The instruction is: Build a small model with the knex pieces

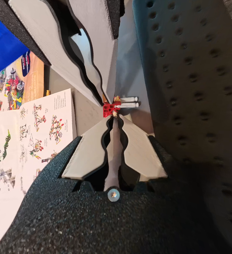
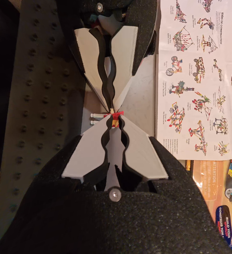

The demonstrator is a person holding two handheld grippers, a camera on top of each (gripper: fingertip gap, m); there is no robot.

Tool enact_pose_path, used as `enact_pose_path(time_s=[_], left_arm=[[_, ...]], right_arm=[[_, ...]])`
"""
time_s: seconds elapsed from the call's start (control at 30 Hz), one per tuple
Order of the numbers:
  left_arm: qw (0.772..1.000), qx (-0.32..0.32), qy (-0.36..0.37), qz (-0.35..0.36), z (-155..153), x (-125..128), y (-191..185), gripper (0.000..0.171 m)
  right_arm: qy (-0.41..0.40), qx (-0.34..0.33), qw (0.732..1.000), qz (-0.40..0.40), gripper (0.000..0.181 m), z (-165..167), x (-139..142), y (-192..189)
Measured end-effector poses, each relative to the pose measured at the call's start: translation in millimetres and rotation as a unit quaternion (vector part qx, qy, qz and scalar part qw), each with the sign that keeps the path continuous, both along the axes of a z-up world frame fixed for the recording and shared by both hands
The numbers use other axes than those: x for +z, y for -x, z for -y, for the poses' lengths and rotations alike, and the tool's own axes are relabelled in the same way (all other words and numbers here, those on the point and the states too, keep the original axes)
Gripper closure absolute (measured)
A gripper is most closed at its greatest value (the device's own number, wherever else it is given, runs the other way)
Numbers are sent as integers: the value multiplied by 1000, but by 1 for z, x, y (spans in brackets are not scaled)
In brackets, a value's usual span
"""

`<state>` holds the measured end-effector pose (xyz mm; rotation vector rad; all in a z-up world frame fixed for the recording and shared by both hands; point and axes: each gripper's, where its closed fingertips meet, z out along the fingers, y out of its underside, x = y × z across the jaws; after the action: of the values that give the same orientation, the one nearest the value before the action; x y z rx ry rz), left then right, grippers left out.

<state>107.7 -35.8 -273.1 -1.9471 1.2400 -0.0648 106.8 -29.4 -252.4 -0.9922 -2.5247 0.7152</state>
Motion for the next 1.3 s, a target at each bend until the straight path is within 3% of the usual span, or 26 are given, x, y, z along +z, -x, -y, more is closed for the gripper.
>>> enact_pose_path(time_s=[0.23, 1.3], left_arm=[[1000, 21, 5, 19, 0, -1, 0, 170], [995, 20, -77, -63, -8, -2, 1, 171]], right_arm=[[-5, 4, 999, 42, 174, 1, -2, 0], [-49, 13, 988, 145, 174, -2, -7, 0]])
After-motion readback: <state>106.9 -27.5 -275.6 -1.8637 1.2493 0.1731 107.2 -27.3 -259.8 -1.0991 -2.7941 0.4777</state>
